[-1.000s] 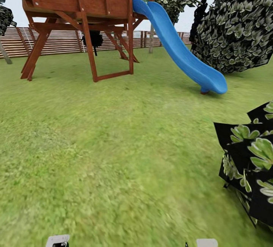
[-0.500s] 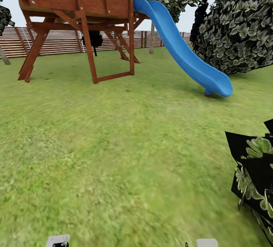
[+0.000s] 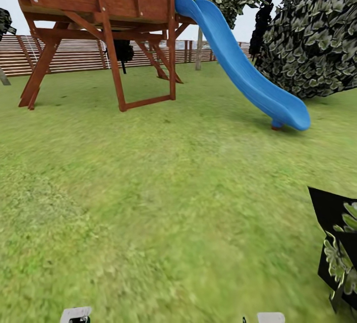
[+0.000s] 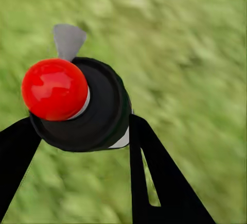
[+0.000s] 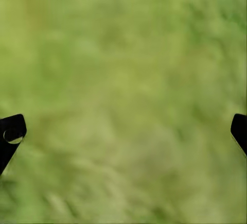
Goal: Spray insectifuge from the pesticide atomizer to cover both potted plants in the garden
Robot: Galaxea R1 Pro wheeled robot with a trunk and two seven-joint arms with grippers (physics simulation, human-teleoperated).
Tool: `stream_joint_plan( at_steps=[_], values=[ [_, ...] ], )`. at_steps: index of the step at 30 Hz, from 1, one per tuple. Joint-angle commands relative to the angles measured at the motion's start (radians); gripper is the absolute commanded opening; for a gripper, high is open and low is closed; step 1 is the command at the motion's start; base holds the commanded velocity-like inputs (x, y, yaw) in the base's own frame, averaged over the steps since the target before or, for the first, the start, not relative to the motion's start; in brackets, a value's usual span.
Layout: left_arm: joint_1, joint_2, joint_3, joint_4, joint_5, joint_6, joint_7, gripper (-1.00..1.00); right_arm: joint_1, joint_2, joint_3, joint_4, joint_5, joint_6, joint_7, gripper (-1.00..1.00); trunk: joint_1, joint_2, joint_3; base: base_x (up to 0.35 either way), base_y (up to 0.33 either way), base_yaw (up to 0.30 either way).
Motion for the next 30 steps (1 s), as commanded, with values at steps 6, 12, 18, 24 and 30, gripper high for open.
stream_joint_plan(
  at_steps=[6,12,18,24,30],
  values=[
    [-0.001,0.0,0.008,0.0,-0.005,-0.003,-0.006,-1.0,-0.001,0.0,-0.006,0.001,0.011,-0.003,-0.006,1.0,0.0,0.0,-0.001,0.339,0.0,0.0],
    [-0.001,0.0,0.008,0.0,-0.005,-0.002,-0.006,-1.0,-0.001,0.0,-0.006,0.001,0.011,-0.003,-0.006,1.0,0.0,0.0,-0.001,0.339,0.0,0.0],
    [-0.001,0.0,0.008,0.0,-0.005,-0.003,-0.006,-1.0,-0.001,0.0,-0.006,0.001,0.011,-0.003,-0.006,1.0,0.0,0.0,-0.001,0.339,0.0,0.0],
    [-0.001,0.0,0.008,0.001,-0.005,-0.002,-0.005,-1.0,-0.001,0.001,-0.006,0.0,0.009,-0.003,-0.007,1.0,0.0,0.0,-0.001,0.339,0.0,0.0],
    [-0.001,0.0,0.008,0.001,-0.005,-0.002,-0.006,-1.0,-0.001,0.002,-0.006,0.0,0.008,-0.003,-0.009,1.0,0.0,0.0,-0.001,0.339,0.0,0.0]
  ],
)
